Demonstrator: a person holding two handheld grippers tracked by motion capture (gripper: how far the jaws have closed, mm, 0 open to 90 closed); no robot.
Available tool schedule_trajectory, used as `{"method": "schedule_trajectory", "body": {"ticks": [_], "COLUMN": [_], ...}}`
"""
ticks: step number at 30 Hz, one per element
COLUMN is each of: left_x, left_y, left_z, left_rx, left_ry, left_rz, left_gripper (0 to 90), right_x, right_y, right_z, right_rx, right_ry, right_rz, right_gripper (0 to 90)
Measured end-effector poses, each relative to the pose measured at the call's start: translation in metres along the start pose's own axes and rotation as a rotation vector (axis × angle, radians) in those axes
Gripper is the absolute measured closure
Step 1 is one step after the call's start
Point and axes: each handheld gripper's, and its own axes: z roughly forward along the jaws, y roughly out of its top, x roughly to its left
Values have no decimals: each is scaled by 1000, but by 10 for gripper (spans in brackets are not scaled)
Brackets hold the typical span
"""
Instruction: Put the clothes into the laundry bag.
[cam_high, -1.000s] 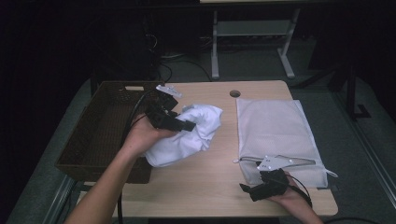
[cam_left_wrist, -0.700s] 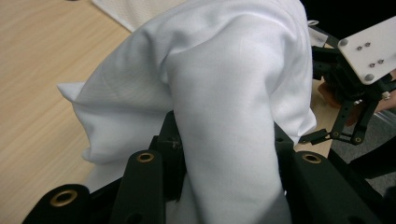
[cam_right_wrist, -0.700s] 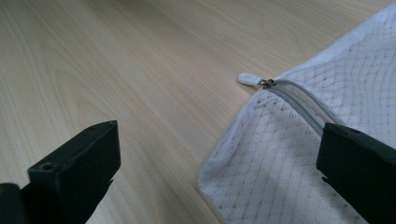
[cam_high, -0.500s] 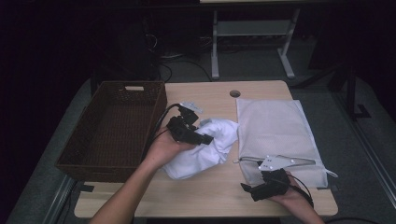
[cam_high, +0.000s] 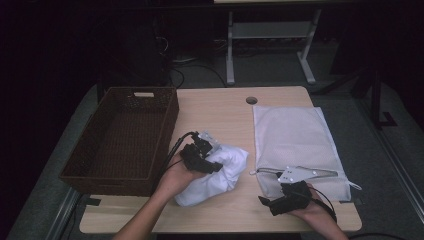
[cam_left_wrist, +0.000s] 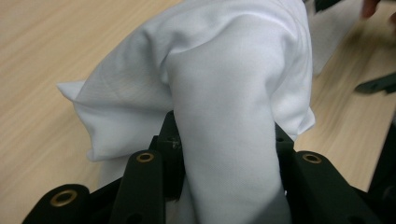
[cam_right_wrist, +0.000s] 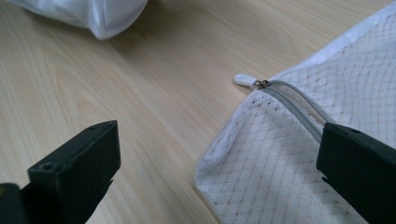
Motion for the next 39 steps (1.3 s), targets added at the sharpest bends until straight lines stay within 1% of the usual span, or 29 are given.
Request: {"method": "schedule_trajectory", "body": {"ticks": [4, 7, 9, 11, 13, 15, 16, 18, 19, 21, 22, 24, 25, 27, 29, 31, 32, 33, 35, 36, 39], "left_x": [1, 2, 2, 3, 3, 3, 2, 2, 2, 2, 2, 2, 2, 1, 1, 1, 1, 1, 1, 2, 2], "left_y": [-17, -26, -28, -29, -31, -32, -32, -32, -32, -33, -34, -35, -35, -35, -35, -35, -35, -35, -36, -36, -36], "left_z": [10, 15, 16, 18, 22, 25, 26, 27, 28, 30, 30, 32, 33, 33, 33, 33, 33, 33, 33, 33, 33], "left_rx": [21, -1, -14, -12, -11, -13, -8, -1, 0, -2, -3, -5, -4, -4, -4, -5, -6, -7, -10, -11, -10], "left_ry": [-5, -23, -20, -14, -20, -18, -14, -11, -11, -13, -13, -13, -11, -7, -6, -7, -7, -7, -9, -11, -15], "left_rz": [-3, -22, -27, -20, -20, -20, -15, -5, -4, -4, -5, -6, -3, 2, 3, 3, 1, 0, -2, -2, -2], "left_gripper": [602, 598, 594, 589, 578, 571, 567, 560, 554, 548, 544, 536, 534, 532, 531, 529, 529, 529, 528, 528, 527], "right_x": [0, -1, -3, -4, -6, -7, -8, -10, -12, -14, -15, -17, -18, -22, -26, -32, -34, -37, -44, -47, -57], "right_y": [1, 1, 1, 1, 2, 3, 4, 4, 4, 2, 2, 0, -1, -5, -10, -18, -20, -24, -32, -35, -45], "right_z": [0, -1, -1, -3, -4, -8, -10, -13, -14, -16, -17, -21, -24, -32, -40, -50, -53, -58, -65, -68, -74], "right_rx": [2, 7, 12, 17, 17, 9, 8, 21, 39, 47, 55, 48, 46, 44, 48, 55, 57, 59, 74, 82, 124], "right_ry": [-2, -6, -7, -4, -8, -13, -15, -21, -16, -16, -18, -23, -29, -29, -61, -87, -92, -97, -111, -117, -143], "right_rz": [-8, -5, 2, 10, 13, 7, 9, 29, 38, 43, 51, 68, 81, 98, 123, 144, 151, 156, 156, 162, 163], "right_gripper": [0, 0, 0, 0, 0, 0, 0, 0, 0, 0, 31, 147, 190, 329, 449, 545, 596, 623, 714, 741, 836]}}
